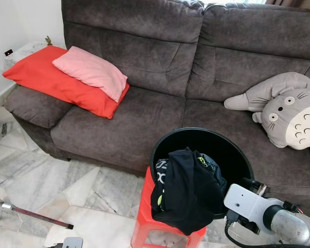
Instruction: Hang hanger
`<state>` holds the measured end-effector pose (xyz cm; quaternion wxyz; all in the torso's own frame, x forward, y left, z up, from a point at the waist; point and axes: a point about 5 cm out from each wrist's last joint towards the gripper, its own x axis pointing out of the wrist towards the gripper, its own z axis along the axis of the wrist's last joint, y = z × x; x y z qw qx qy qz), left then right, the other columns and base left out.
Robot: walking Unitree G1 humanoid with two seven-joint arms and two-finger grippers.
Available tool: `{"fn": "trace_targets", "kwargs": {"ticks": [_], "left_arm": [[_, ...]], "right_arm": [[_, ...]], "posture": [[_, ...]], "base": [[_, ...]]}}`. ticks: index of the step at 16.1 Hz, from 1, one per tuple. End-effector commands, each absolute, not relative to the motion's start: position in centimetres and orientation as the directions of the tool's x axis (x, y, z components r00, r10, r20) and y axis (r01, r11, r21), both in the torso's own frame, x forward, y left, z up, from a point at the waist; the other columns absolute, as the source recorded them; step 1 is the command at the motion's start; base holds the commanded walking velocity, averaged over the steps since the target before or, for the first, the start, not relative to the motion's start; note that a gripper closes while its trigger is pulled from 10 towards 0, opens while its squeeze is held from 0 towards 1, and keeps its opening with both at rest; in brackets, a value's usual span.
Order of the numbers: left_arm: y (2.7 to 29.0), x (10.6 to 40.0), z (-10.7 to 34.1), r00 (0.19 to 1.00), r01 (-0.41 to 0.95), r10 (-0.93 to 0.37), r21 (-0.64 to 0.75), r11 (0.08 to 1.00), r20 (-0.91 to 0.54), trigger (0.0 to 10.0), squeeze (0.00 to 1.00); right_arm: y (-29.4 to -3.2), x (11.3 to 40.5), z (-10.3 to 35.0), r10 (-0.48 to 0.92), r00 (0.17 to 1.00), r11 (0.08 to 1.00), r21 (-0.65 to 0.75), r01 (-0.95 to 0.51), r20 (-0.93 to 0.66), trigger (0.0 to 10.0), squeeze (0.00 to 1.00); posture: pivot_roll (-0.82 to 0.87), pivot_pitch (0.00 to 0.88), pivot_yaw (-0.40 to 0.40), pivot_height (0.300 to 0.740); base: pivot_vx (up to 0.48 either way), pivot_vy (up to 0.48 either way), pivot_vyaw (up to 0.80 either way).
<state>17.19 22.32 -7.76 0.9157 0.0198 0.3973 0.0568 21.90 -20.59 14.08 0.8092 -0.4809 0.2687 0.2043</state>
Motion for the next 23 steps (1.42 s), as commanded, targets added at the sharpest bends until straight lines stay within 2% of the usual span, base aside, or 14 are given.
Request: {"fn": "trace_targets", "kwargs": {"ticks": [1, 9, 18, 23], "left_arm": [[22.4, 16.0, -8.4, 0.640, -0.094, 0.120, 0.078, 0.993, -0.759, 10.0, 0.00], [22.4, 16.0, -8.3, 0.640, -0.092, 0.118, 0.076, 0.993, -0.760, 10.0, 0.00], [22.5, 15.9, -8.4, 0.636, -0.095, 0.120, 0.077, 0.992, -0.763, 10.0, 0.00], [22.5, 15.9, -8.4, 0.637, -0.095, 0.122, 0.079, 0.992, -0.761, 10.0, 0.00]], "right_arm": [[-20.6, 22.0, 14.1, 0.065, 0.778, 0.448, -0.679, -0.582, -0.624, 10.0, 0.00], [-19.9, 22.7, 14.4, 0.113, 0.793, 0.481, -0.665, -0.571, -0.599, 10.0, 0.00], [-20.5, 21.6, 13.0, 0.090, 0.711, 0.432, -0.616, -0.659, -0.697, 10.0, 0.00], [-20.2, 23.2, 13.8, 0.090, 0.807, 0.485, -0.682, -0.548, -0.584, 10.0, 0.00]], "posture": [[-0.08, 0.165, -0.035, 0.740], [-0.08, 0.171, -0.031, 0.740], [-0.08, 0.172, -0.034, 0.740], [-0.08, 0.167, -0.032, 0.740]], "base": [[0.000, 0.000, 0.00], [0.000, 0.000, 0.00], [0.000, 0.000, 0.00], [0.000, 0.000, 0.00]]}}
